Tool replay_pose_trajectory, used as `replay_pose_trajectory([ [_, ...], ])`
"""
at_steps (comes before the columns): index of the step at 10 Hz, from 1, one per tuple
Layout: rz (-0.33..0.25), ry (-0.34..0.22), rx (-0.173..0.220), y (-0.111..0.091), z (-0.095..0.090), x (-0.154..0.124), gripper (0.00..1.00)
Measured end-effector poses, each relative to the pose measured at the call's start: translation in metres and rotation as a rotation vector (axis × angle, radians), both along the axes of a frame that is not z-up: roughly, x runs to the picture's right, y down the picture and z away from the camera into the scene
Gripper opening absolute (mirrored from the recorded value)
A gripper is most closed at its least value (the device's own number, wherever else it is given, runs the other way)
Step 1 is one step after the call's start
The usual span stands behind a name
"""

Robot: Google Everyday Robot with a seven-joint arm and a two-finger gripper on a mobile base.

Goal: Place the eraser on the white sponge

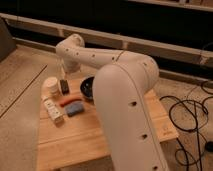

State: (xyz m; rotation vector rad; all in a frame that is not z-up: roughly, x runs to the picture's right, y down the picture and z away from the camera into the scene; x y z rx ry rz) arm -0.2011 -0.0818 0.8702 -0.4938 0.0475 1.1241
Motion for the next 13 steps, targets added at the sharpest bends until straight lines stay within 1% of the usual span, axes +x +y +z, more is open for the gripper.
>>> replay_pose_trajectory([
  [1, -0.001, -0.013, -0.022, 0.001, 0.013, -0.006, 0.75],
  [2, -0.006, -0.03, -0.042, 0.005, 0.022, -0.016, 0.78],
  [3, -0.009, -0.031, -0.044, 0.004, 0.026, -0.016, 0.78],
  [9, -0.008, -0.03, -0.045, 0.005, 0.026, -0.015, 0.78],
  [10, -0.012, -0.026, -0.047, 0.005, 0.027, -0.015, 0.78],
  [13, -0.036, 0.046, -0.093, 0.016, 0.045, -0.011, 0.78],
])
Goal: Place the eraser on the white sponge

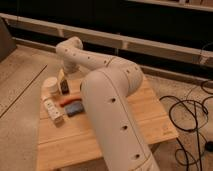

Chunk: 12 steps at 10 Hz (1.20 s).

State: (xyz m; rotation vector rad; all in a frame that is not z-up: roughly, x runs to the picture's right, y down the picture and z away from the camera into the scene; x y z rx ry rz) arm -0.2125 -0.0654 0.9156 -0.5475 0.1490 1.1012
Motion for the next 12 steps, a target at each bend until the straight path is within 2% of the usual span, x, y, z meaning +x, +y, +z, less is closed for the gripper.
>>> replay_pose_trajectory([
  [2, -0.004, 0.04, -0.024, -0.001, 0.014, 0.001, 0.78],
  [5, 0.007, 0.051, -0.067, 0.001, 0.031, -0.006, 0.78],
  [8, -0.004, 0.105, -0.129, 0.015, 0.052, -0.002, 0.78],
  [10, -0.016, 0.14, -0.156, 0.022, 0.062, 0.004, 0.78],
  [12, -0.045, 0.131, -0.172, 0.032, 0.069, -0.007, 0.78],
])
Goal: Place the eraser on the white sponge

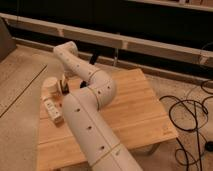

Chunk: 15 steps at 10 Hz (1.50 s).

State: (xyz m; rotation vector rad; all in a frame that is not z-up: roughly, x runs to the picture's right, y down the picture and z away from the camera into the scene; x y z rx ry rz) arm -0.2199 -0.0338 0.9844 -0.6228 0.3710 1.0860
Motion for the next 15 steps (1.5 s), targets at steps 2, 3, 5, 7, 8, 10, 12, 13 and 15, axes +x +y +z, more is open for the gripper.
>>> replay_pose_trajectory([
  [2, -0.039, -0.058, -0.019, 0.012, 0.004, -0.02, 0.78],
  [3, -0.059, -0.084, -0.03, 0.019, 0.006, -0.028, 0.78],
  [5, -0.093, -0.096, -0.053, 0.033, 0.012, -0.028, 0.78],
  [7, -0.114, -0.091, -0.061, 0.04, 0.017, -0.023, 0.78],
  [8, -0.128, -0.089, -0.057, 0.042, 0.022, -0.02, 0.78],
  [10, -0.151, -0.11, -0.033, 0.039, 0.026, -0.024, 0.78],
  [12, -0.189, -0.191, 0.084, 0.012, 0.033, -0.047, 0.78],
  [13, -0.216, -0.253, 0.175, -0.01, 0.036, -0.066, 0.78],
  [15, -0.21, -0.328, 0.266, -0.03, 0.041, -0.083, 0.78],
])
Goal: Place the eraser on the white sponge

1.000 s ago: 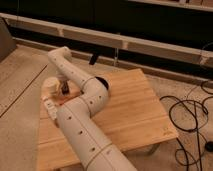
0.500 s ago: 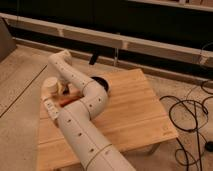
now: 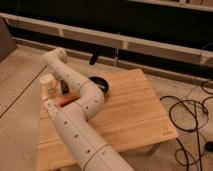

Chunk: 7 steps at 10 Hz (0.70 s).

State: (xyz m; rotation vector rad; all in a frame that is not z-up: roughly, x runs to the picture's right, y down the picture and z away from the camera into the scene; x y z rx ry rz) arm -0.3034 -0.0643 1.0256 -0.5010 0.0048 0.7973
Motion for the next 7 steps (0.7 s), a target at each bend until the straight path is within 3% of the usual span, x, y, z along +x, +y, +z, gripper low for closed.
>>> replay_pose_trajectory([
  [1, 0.017, -0.017, -0.011, 0.003, 0.002, -0.001, 0.78],
  [2, 0.046, -0.011, -0.068, 0.019, 0.007, 0.01, 0.78],
  [5, 0.076, 0.063, -0.169, 0.047, 0.014, 0.041, 0.78],
  [7, 0.074, 0.071, -0.178, 0.051, 0.015, 0.042, 0.78],
])
